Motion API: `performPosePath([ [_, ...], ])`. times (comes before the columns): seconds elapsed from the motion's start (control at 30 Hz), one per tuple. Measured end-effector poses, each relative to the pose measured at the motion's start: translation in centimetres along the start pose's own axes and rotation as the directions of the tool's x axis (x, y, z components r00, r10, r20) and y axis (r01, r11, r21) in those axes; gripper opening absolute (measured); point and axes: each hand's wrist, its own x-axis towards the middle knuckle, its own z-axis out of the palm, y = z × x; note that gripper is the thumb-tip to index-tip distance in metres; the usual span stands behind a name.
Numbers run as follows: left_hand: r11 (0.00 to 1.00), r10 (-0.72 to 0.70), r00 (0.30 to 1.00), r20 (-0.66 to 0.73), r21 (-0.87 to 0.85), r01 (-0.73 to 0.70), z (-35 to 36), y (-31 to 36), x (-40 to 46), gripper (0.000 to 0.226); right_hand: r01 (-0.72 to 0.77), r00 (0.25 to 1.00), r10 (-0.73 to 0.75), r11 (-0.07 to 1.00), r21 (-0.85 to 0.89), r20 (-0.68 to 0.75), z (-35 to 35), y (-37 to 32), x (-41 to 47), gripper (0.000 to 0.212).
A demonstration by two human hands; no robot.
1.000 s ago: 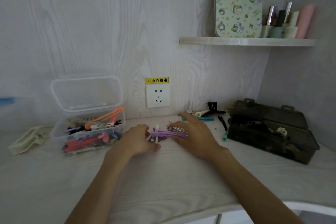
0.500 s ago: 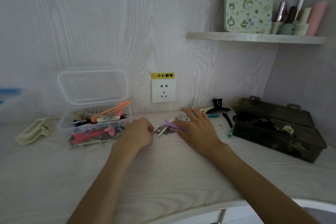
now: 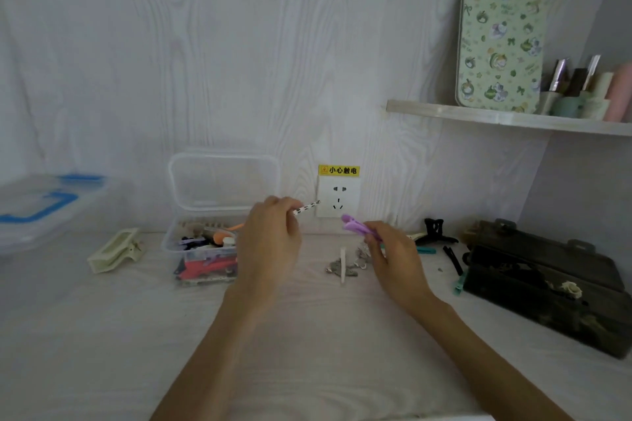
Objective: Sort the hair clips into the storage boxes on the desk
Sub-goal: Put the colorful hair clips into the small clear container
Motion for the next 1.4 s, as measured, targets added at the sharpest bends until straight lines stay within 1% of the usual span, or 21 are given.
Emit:
performPosePath([
  [0.07, 0.996, -0.009, 0.991, -0.136, 0.091, 0.022, -2.1, -2.3, 0.4, 0.022, 0.063, 0.998, -0.063, 0.998, 0.001, 0.015, 1.0, -2.1, 0.5, 0.025],
  [0.17, 0.976, -0.116, 0.964, -0.239, 0.15, 0.154, -4.0, -5.9, 0.4, 0.021, 0.142, 0.989, -0.144, 0.989, 0.035, 0.042, 3.0, -6.0, 1.6, 0.025],
  [0.23, 0.965, -0.212, 0.947, -0.24, 0.103, 0.242, -4.6, -7.7, 0.3, 0.024, 0.203, 0.976, -0.206, 0.978, 0.05, 0.077, 4.6, -8.9, 2.6, 0.028],
  [0.33, 0.944, -0.328, 0.931, -0.162, -0.027, 0.328, -4.4, -8.9, 0.0, 0.026, 0.312, 0.933, -0.317, 0.948, 0.059, 0.171, 6.6, -11.7, 4.1, 0.031],
  [0.4, 0.913, -0.403, 0.904, -0.141, -0.129, 0.387, -4.3, -9.4, -0.2, 0.03, 0.341, 0.883, -0.341, 0.938, 0.058, 0.323, 7.7, -12.2, 5.0, 0.039],
  [0.43, 0.9, -0.43, 0.891, -0.146, -0.153, 0.409, -4.2, -9.5, -0.2, 0.031, 0.319, 0.847, -0.308, 0.946, 0.05, 0.434, 7.9, -12.4, 5.5, 0.043],
  [0.5, 0.891, -0.449, 0.882, -0.144, -0.149, 0.429, -4.2, -9.5, -0.2, 0.031, 0.248, 0.724, -0.176, 0.969, -0.014, 0.667, 7.7, -12.7, 6.5, 0.05],
  [0.53, 0.891, -0.45, 0.883, -0.135, -0.136, 0.434, -4.2, -9.5, -0.1, 0.032, 0.243, 0.68, -0.132, 0.969, -0.053, 0.721, 7.5, -12.8, 7.1, 0.053],
  [0.57, 0.889, -0.455, 0.882, -0.127, -0.127, 0.44, -4.2, -9.4, -0.1, 0.033, 0.257, 0.667, -0.109, 0.962, -0.09, 0.737, 7.3, -13.1, 7.6, 0.053],
  [0.6, 0.885, -0.462, 0.878, -0.123, -0.124, 0.448, -4.2, -9.4, -0.1, 0.033, 0.275, 0.677, -0.1, 0.953, -0.125, 0.729, 7.1, -13.3, 8.1, 0.053],
  [0.7, 0.876, -0.479, 0.869, -0.122, -0.135, 0.464, -4.3, -9.4, -0.3, 0.033, 0.319, 0.752, -0.114, 0.925, -0.208, 0.649, 6.5, -14.1, 9.0, 0.041],
  [0.77, 0.878, -0.472, 0.873, -0.123, -0.15, 0.454, -4.3, -9.3, -0.3, 0.034, 0.349, 0.767, -0.146, 0.912, -0.215, 0.624, 6.2, -14.4, 9.3, 0.036],
  [0.83, 0.878, -0.472, 0.867, -0.162, -0.177, 0.445, -4.6, -9.3, -0.2, 0.036, 0.352, 0.733, -0.189, 0.927, -0.127, 0.653, 6.0, -14.6, 9.3, 0.035],
  [0.9, 0.892, -0.449, 0.849, -0.277, -0.198, 0.407, -4.9, -9.6, 0.0, 0.034, 0.275, 0.685, -0.222, 0.961, 0.035, 0.694, 6.1, -14.6, 9.0, 0.033],
  [0.97, 0.922, -0.386, 0.844, -0.372, -0.164, 0.35, -5.1, -9.8, 0.2, 0.031, 0.196, 0.669, -0.248, 0.968, 0.155, 0.7, 6.2, -14.3, 8.5, 0.032],
  [1.03, 0.932, -0.364, 0.855, -0.37, -0.143, 0.334, -5.0, -9.5, 0.1, 0.032, 0.146, 0.698, -0.253, 0.966, 0.213, 0.67, 5.9, -13.5, 8.2, 0.034],
  [1.13, 0.929, -0.368, 0.859, -0.355, -0.096, 0.358, -5.0, -9.4, -0.1, 0.04, 0.118, 0.8, -0.244, 0.959, 0.256, 0.547, 3.9, -11.5, 8.0, 0.033],
  [1.2, 0.95, -0.306, 0.873, -0.38, -0.061, 0.306, -5.2, -9.0, -0.1, 0.043, 0.105, 0.852, -0.209, 0.966, 0.234, 0.481, 1.7, -9.2, 7.6, 0.027],
  [1.27, 0.981, -0.185, 0.902, -0.39, -0.012, 0.195, -5.1, -7.7, -0.1, 0.04, 0.027, 0.894, -0.114, 0.979, 0.202, 0.434, -0.8, -6.3, 6.9, 0.024],
  [1.33, 0.998, -0.052, 0.945, -0.323, 0.009, 0.059, -4.4, -5.5, -0.5, 0.034, -0.065, 0.921, 0.014, 0.991, 0.117, 0.39, -3.1, -3.3, 6.1, 0.028],
  [1.4, 0.997, 0.071, 0.981, -0.183, -0.028, -0.078, -2.7, -2.7, -1.1, 0.03, -0.147, 0.902, 0.15, 0.988, -0.039, 0.406, -5.2, -0.5, 5.4, 0.037],
])
